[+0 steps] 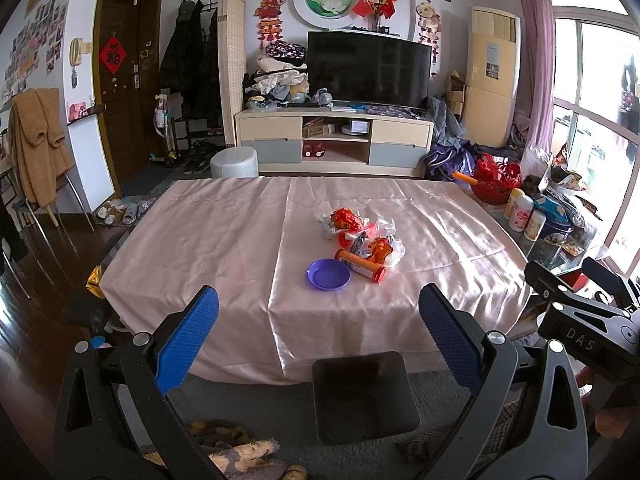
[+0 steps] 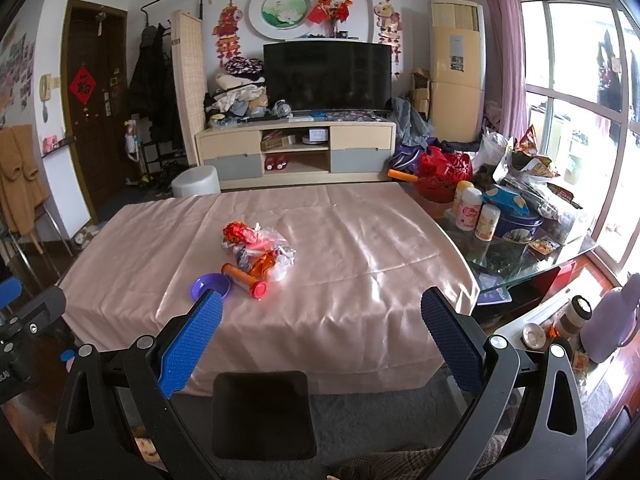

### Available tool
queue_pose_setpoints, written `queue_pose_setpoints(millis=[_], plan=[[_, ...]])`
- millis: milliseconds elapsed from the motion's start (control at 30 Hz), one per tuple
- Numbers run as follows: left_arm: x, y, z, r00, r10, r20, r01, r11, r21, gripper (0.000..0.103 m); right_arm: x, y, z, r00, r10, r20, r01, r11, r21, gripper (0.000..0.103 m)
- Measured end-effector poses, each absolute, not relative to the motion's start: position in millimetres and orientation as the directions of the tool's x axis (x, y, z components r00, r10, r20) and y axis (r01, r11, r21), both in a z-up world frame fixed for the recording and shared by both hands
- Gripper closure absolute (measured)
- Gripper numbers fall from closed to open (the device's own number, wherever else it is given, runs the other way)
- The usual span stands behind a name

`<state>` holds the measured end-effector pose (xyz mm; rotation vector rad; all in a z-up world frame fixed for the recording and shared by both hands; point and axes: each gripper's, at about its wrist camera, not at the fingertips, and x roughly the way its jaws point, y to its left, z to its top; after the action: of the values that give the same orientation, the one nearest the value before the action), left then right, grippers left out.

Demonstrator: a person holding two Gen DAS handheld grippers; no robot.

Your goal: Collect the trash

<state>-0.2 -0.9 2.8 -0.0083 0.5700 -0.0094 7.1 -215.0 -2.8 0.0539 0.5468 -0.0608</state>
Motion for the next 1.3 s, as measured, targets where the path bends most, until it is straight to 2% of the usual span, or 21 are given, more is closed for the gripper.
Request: queue_pose_setpoints(millis=[200,367,500,633,767,1000,1033,1067,1133,1167,1300], plan=[[10.5,-3.0,-3.1,0.831,0.001,-0.557,-0.008,1.0,-0.01,0.008,11.7,-219.6,-16.1,0.87,-0.09,-0.484,0.097,0.995,-0.01,0.003],[29.0,3.5,-18.6,0.815,0.011,-0.579,-0.013,1.0,0.001,0.008,20.7,-214.4,-22.5,0.875,-0.046,-0.481,0.052,0.999,-0.002,0.003],[47.8,10.7,-37.6,0.794,0.0,-0.608,-0.011,1.0,-0.015,0.008,40.2,-212.8,-38.2,0.85,-0.025,-0.527,0.035,0.999,0.01,0.003],[70.2,17.8,-60.0,0.767,0.017,-0.641,-0.019,1.0,0.005,0.008,72.2,-210.3,-65.4,0.777,0.052,-0.628,-0.018,0.998,0.061,0.003],[93.6,23.3,-81.5,0.734,0.03,-0.679,-0.018,1.0,0.025,0.008,96.2,-201.0,-91.5,0.742,0.05,-0.669,-0.033,0.999,0.038,0.003],[143.4,33.4,-112.0,0.67,0.052,-0.741,-0.032,0.999,0.041,0.008,153.1,-191.8,-131.8,0.674,0.154,-0.723,-0.11,0.988,0.108,0.005],[150.7,35.5,-116.4,0.659,0.05,-0.75,-0.034,0.999,0.037,0.008,160.8,-188.7,-137.6,0.661,0.171,-0.731,-0.126,0.985,0.117,0.011],[155.5,36.8,-119.8,0.653,0.047,-0.756,-0.035,0.999,0.032,0.008,171.6,-184.2,-146.0,0.635,0.203,-0.746,-0.152,0.979,0.137,0.023],[165.3,40.7,-126.2,0.638,0.033,-0.769,-0.033,0.999,0.015,0.008,189.6,-177.9,-161.6,0.582,0.274,-0.766,-0.192,0.961,0.198,0.04],[169.1,41.8,-128.4,0.635,0.029,-0.772,-0.033,0.999,0.01,0.009,195.5,-176.0,-166.4,0.569,0.292,-0.769,-0.201,0.956,0.214,0.046],[187.6,39.2,-137.5,0.616,0.016,-0.788,-0.014,1.0,0.01,0.013,214.5,-163.7,-180.0,0.565,0.299,-0.769,-0.243,0.951,0.191,0.047]])
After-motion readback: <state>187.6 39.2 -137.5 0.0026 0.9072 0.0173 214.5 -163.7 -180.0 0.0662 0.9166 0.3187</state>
